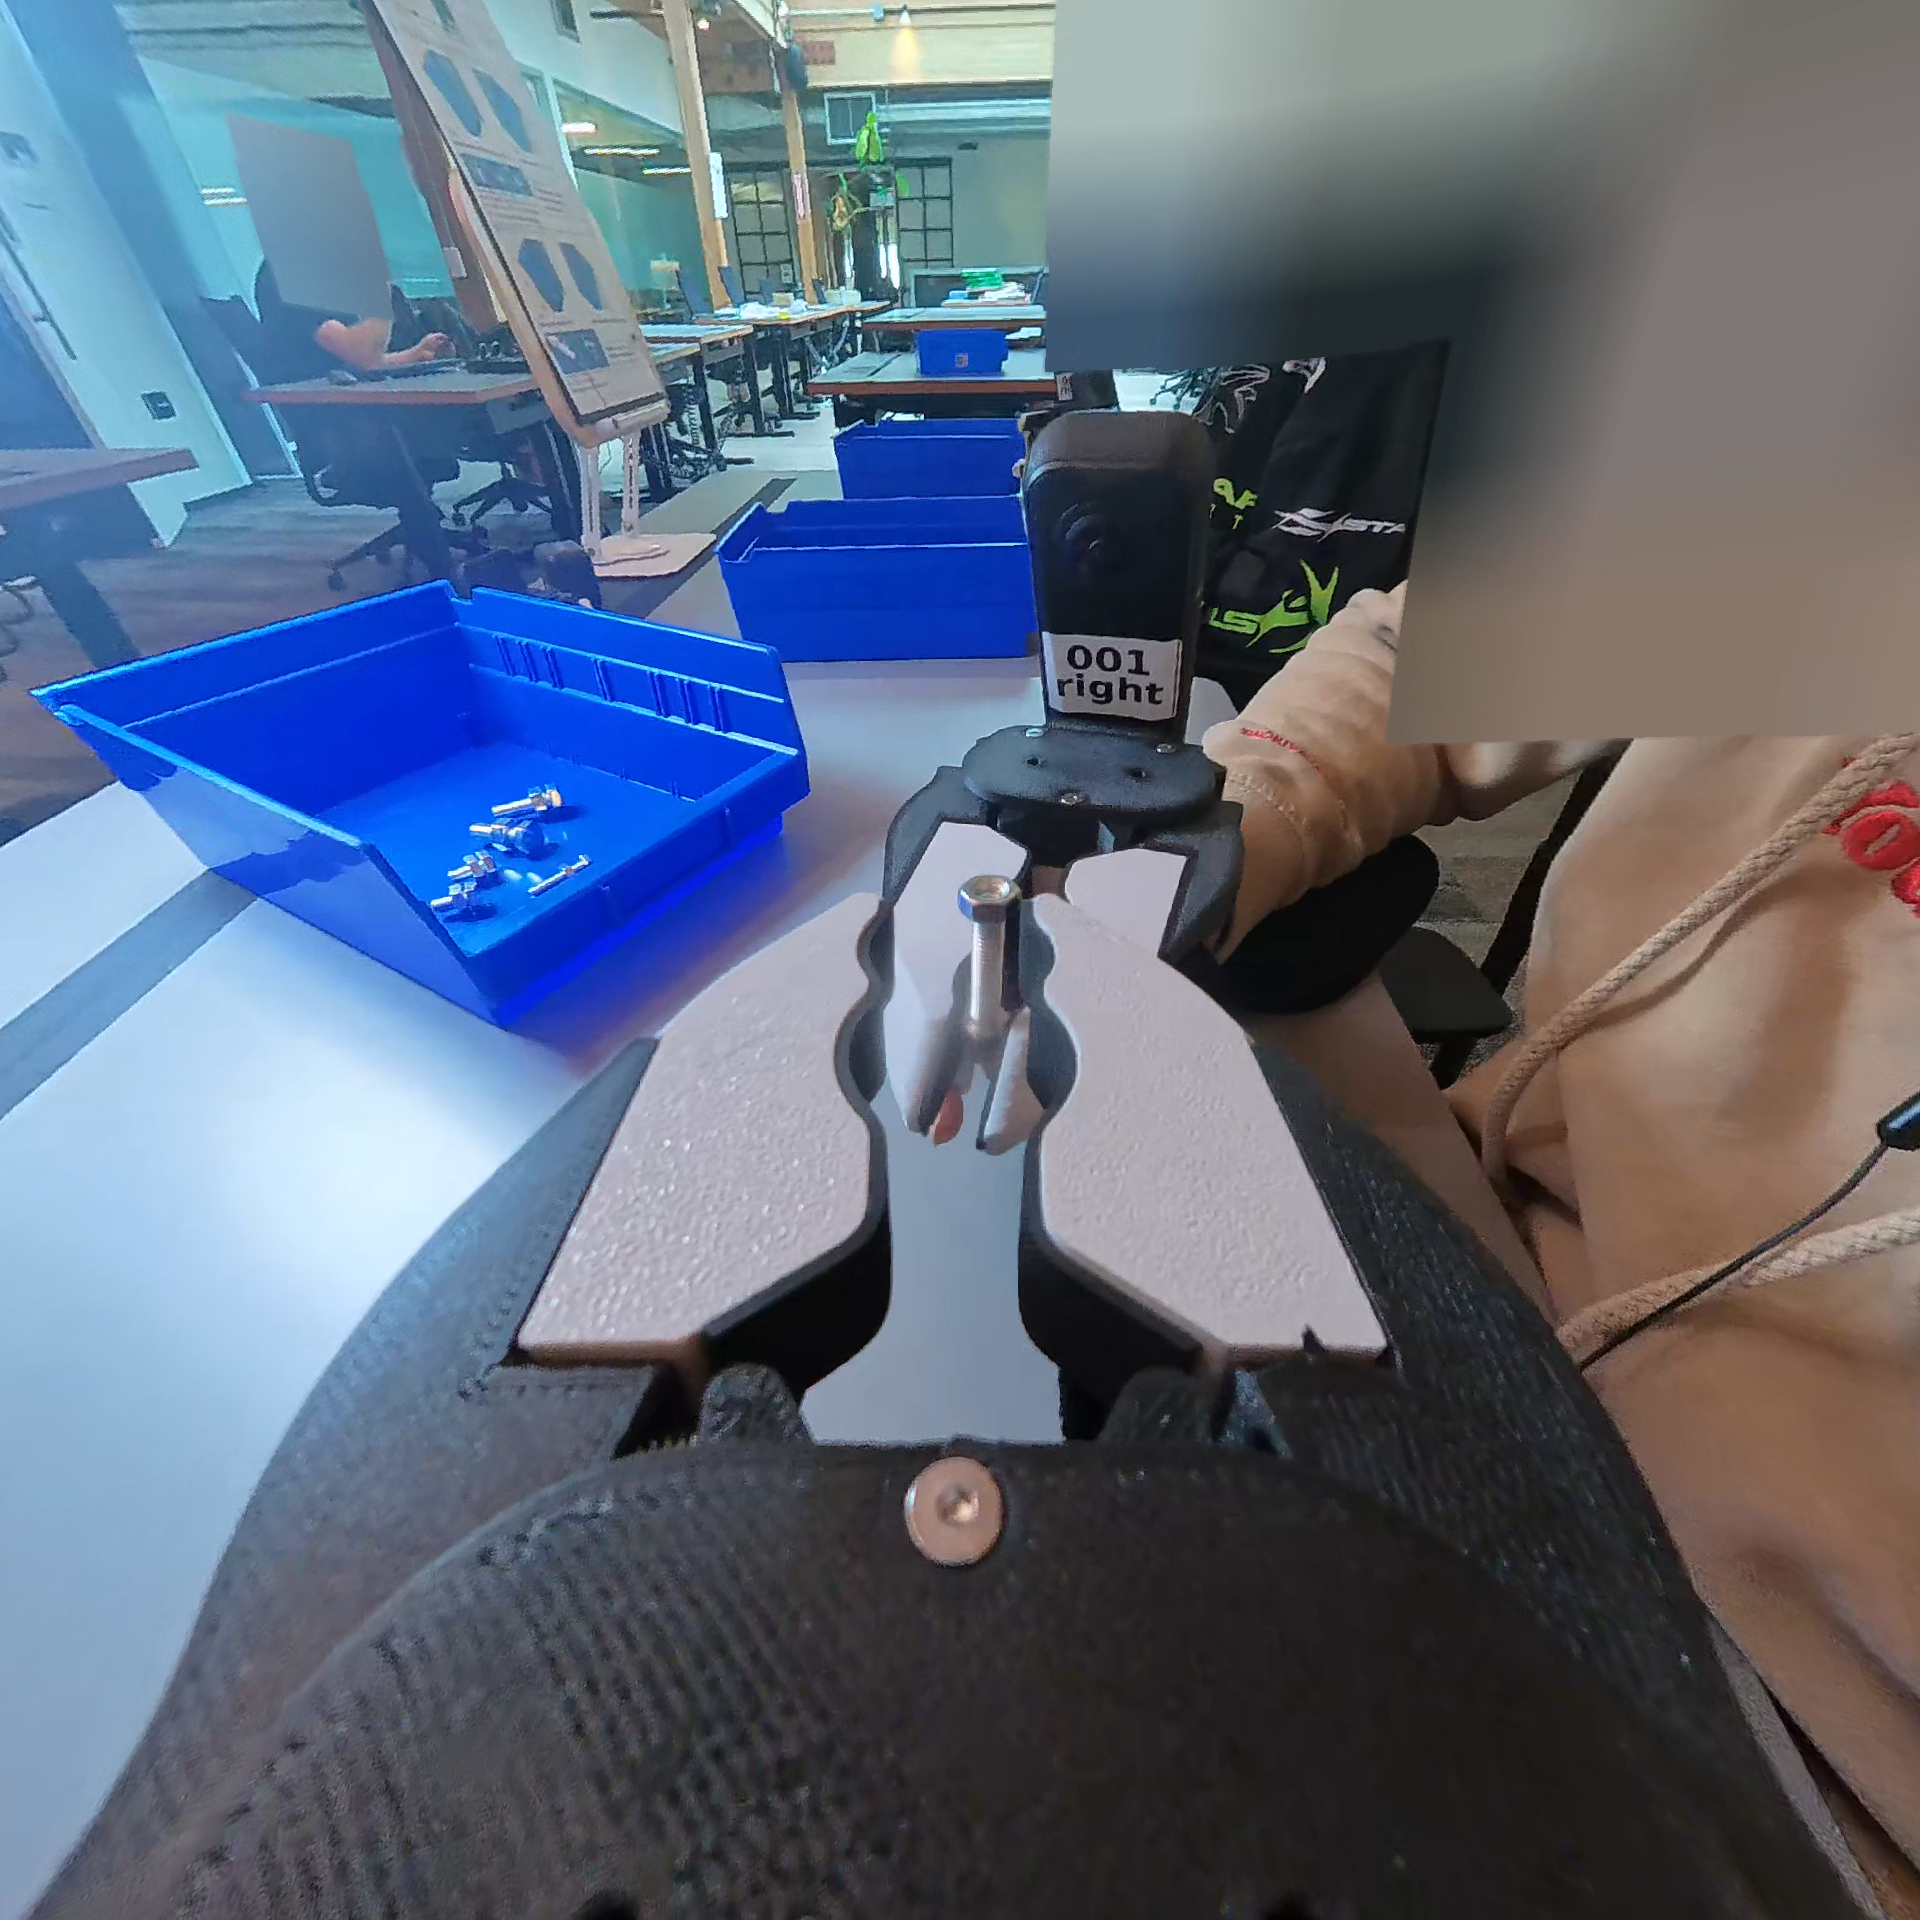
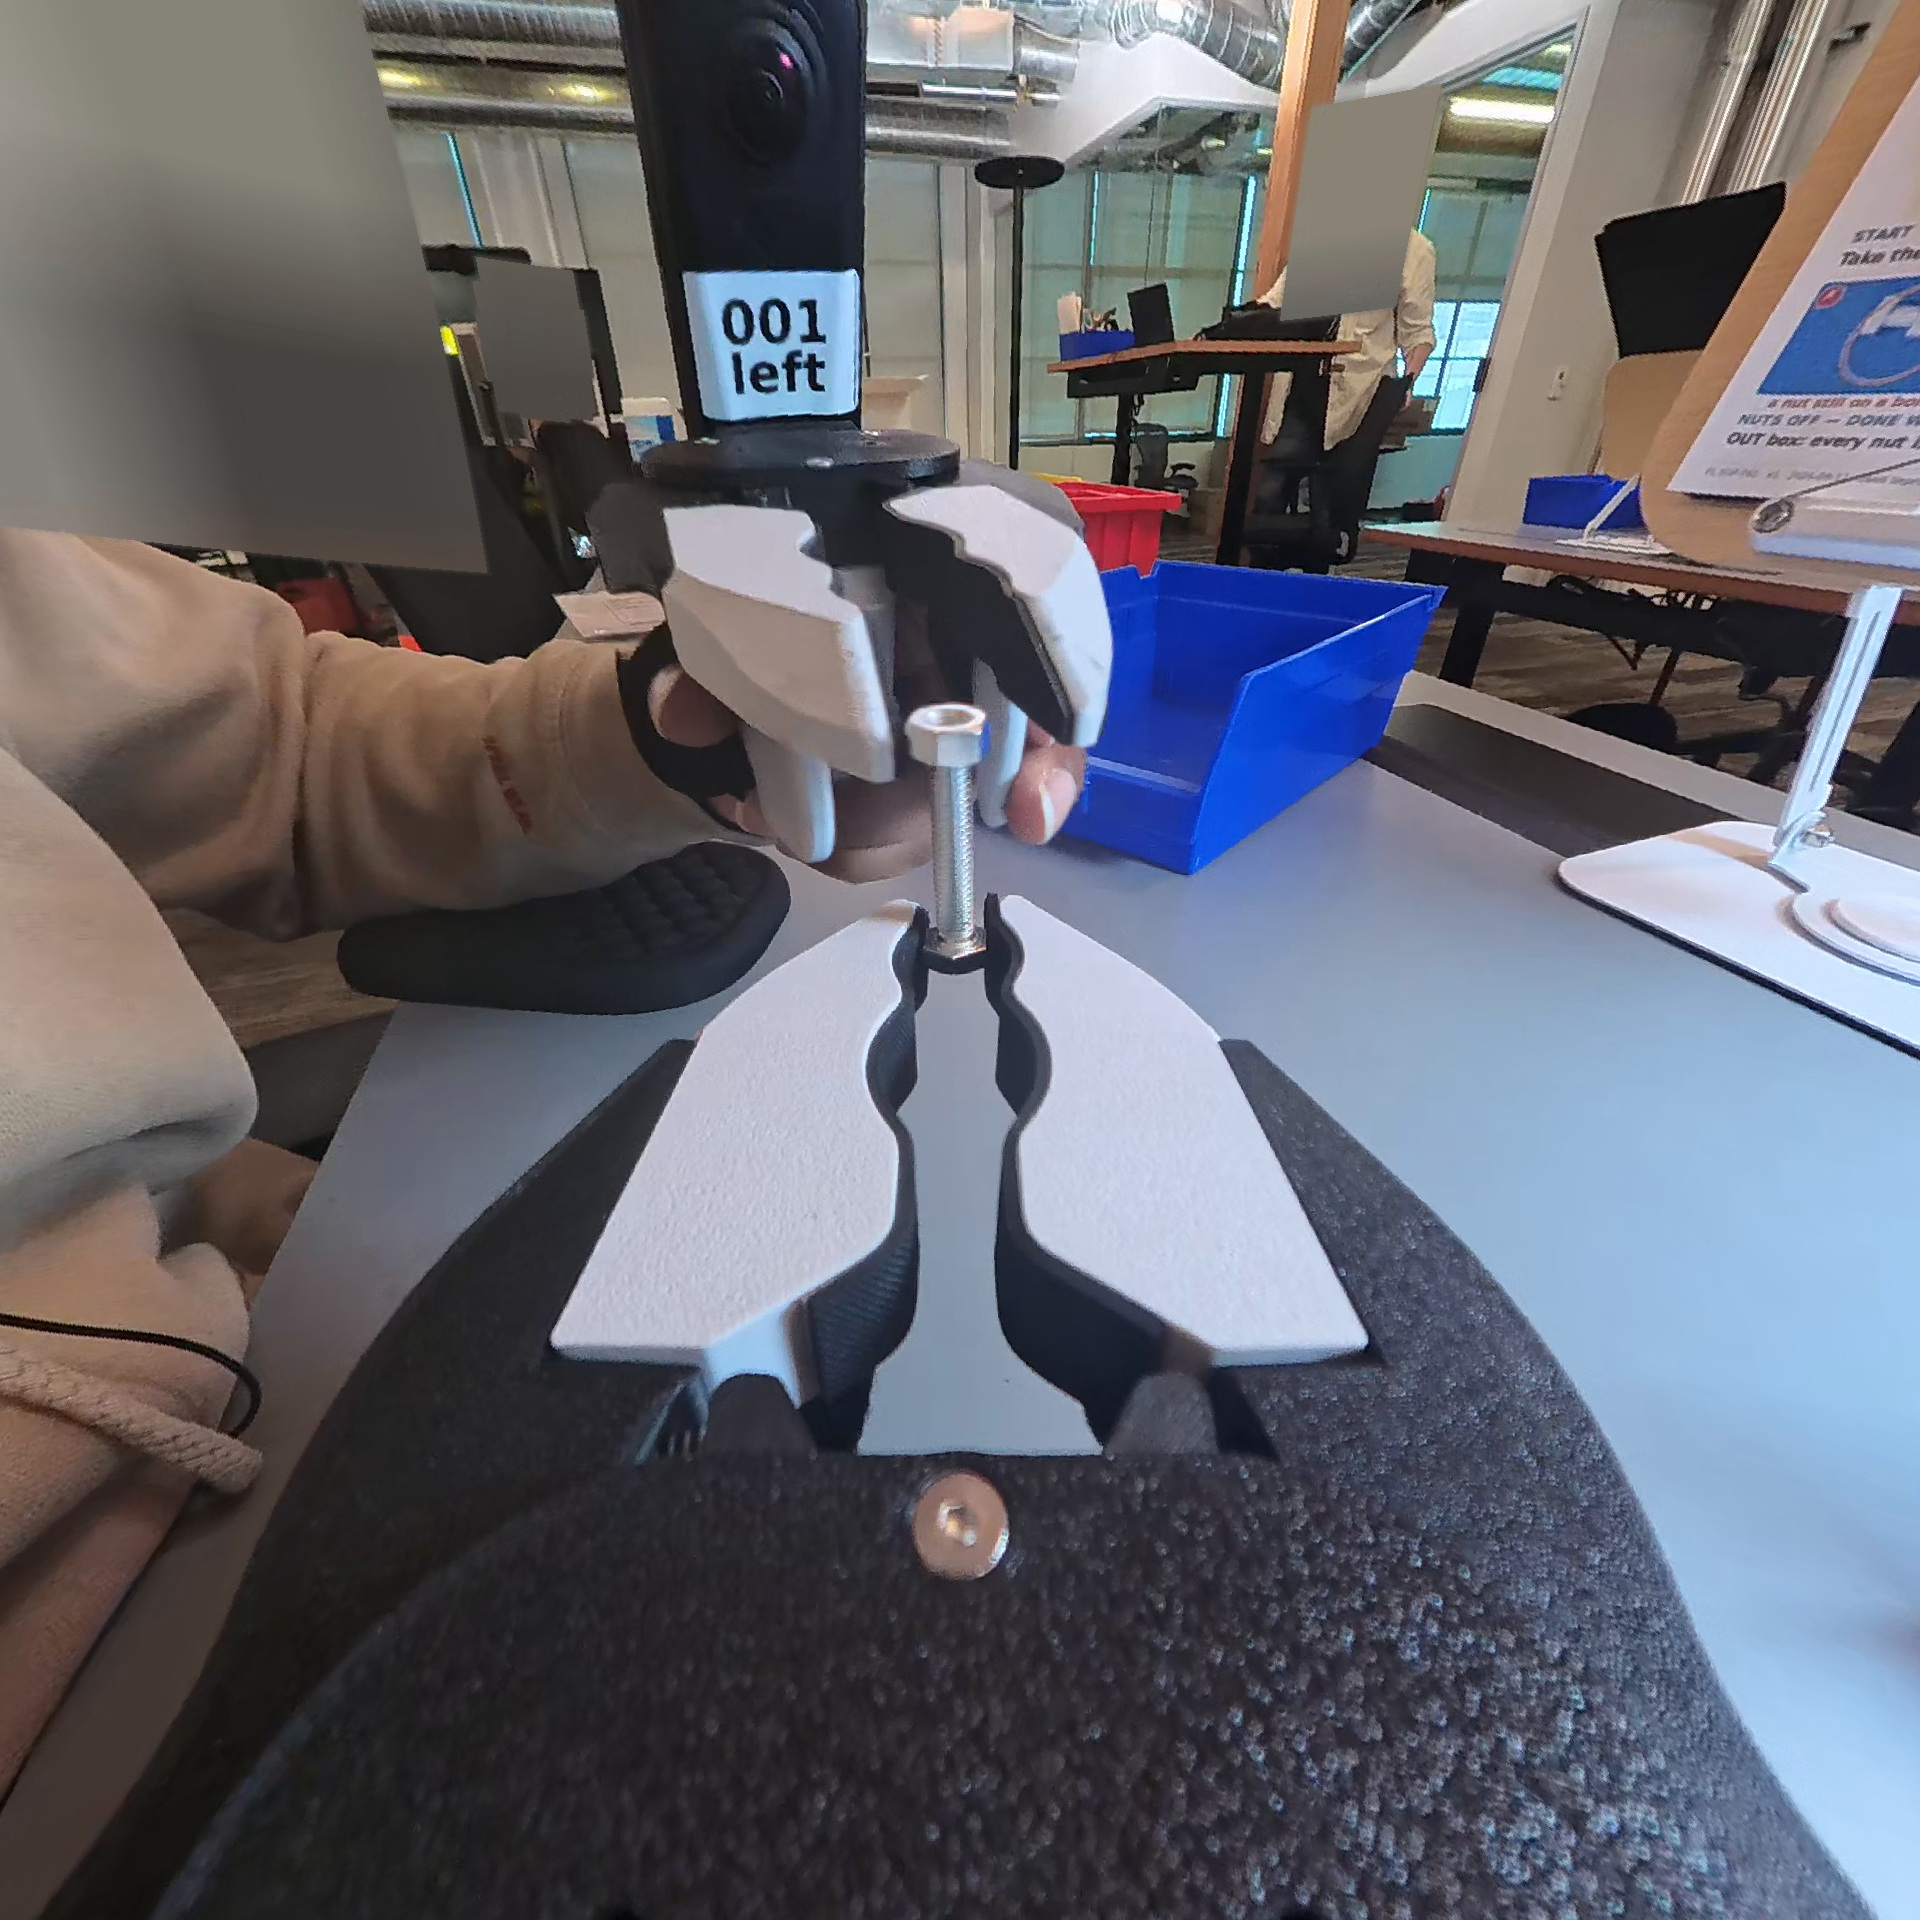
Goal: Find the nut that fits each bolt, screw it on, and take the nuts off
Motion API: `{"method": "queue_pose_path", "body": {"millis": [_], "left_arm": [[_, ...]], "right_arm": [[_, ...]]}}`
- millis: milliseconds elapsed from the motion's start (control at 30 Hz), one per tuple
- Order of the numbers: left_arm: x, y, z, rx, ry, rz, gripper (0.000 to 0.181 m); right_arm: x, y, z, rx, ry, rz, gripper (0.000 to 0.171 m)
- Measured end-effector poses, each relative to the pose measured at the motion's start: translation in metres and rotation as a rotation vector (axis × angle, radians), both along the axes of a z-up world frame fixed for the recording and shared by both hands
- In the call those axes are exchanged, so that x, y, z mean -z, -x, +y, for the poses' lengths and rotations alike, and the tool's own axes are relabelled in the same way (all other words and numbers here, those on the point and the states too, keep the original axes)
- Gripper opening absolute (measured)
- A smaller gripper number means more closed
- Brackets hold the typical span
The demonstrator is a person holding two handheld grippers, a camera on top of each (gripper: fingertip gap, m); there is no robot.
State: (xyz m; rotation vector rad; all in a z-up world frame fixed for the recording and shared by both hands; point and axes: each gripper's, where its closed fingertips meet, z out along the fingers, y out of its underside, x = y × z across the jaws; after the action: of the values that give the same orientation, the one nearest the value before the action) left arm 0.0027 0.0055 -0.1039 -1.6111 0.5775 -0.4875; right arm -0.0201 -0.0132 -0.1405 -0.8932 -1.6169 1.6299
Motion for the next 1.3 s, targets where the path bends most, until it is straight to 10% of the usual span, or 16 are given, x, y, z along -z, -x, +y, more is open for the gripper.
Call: {"method": "queue_pose_path", "body": {"millis": [1300], "left_arm": [[-0.001, 0.002, -0.003, 0.007, -0.015, -0.047, 0.015]], "right_arm": [[-0.004, -0.004, -0.001, -0.019, 0.013, 0.001, 0.009]]}}
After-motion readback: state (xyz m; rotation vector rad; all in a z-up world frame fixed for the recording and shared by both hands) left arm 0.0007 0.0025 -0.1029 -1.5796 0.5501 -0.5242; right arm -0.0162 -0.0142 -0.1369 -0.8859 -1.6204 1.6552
